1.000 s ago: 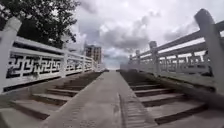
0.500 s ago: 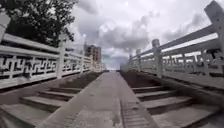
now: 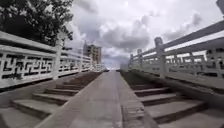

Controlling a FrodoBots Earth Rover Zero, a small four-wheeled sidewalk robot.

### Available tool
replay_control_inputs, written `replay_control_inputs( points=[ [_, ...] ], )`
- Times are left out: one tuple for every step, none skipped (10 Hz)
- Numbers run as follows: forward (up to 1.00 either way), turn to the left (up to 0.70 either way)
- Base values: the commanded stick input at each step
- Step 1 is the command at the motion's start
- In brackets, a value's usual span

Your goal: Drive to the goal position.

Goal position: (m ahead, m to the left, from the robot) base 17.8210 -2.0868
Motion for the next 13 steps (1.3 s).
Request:
replay_control_inputs(
  points=[
    [0.45, 0.00],
    [0.45, 0.00],
    [0.45, 0.00],
    [0.45, 0.00],
    [0.45, 0.00],
    [0.45, 0.00],
    [0.45, 0.00],
    [0.45, 0.00],
    [0.45, 0.00],
    [0.45, 0.00],
    [0.45, 0.00],
    [0.45, 0.00],
    [0.45, 0.00]
  ],
)
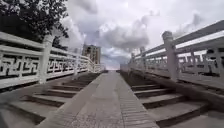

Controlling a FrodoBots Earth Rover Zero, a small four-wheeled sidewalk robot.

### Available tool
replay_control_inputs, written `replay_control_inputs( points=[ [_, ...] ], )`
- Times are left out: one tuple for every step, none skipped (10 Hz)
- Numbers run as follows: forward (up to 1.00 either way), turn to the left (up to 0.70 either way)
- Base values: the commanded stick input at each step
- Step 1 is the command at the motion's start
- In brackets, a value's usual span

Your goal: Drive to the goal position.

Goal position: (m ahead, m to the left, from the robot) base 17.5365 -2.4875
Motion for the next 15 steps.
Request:
replay_control_inputs(
  points=[
    [0.45, 0.00],
    [0.45, 0.00],
    [0.45, 0.00],
    [0.45, 0.00],
    [0.45, 0.00],
    [0.45, 0.00],
    [0.45, 0.00],
    [0.45, 0.00],
    [0.45, 0.00],
    [0.45, 0.00],
    [0.45, 0.00],
    [0.45, 0.00],
    [0.45, 0.00],
    [0.45, 0.00],
    [0.45, 0.00]
  ],
)
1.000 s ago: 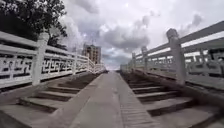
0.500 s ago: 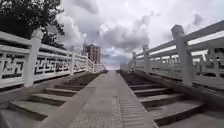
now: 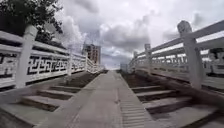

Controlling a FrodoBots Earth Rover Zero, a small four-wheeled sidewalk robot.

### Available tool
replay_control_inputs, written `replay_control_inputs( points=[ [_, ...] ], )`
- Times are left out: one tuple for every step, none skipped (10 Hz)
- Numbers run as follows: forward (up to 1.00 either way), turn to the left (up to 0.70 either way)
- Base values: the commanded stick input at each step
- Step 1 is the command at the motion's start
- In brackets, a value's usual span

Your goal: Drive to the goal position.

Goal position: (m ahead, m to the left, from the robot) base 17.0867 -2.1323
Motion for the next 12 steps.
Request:
replay_control_inputs(
  points=[
    [0.45, 0.00],
    [0.45, 0.00],
    [0.45, 0.00],
    [0.45, 0.00],
    [0.45, 0.00],
    [0.45, 0.00],
    [0.45, 0.00],
    [0.45, 0.00],
    [0.45, 0.00],
    [0.45, 0.00],
    [0.45, 0.00],
    [0.45, 0.00]
  ],
)
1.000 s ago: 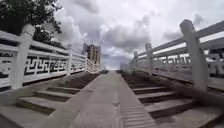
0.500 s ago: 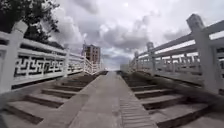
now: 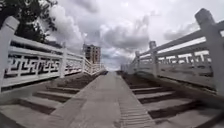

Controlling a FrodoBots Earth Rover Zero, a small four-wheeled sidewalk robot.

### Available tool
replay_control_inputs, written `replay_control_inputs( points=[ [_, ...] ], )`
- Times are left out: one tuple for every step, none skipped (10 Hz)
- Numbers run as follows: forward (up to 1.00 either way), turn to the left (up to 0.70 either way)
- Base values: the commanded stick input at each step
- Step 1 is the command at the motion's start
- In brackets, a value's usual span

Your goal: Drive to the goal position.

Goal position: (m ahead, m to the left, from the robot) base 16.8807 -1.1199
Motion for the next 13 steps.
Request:
replay_control_inputs(
  points=[
    [0.45, 0.00],
    [0.45, 0.00],
    [0.45, 0.00],
    [0.45, 0.00],
    [0.45, 0.00],
    [0.45, 0.00],
    [0.45, 0.00],
    [0.45, 0.00],
    [0.45, 0.00],
    [0.45, 0.00],
    [0.45, 0.00],
    [0.45, 0.00],
    [0.45, 0.00]
  ],
)
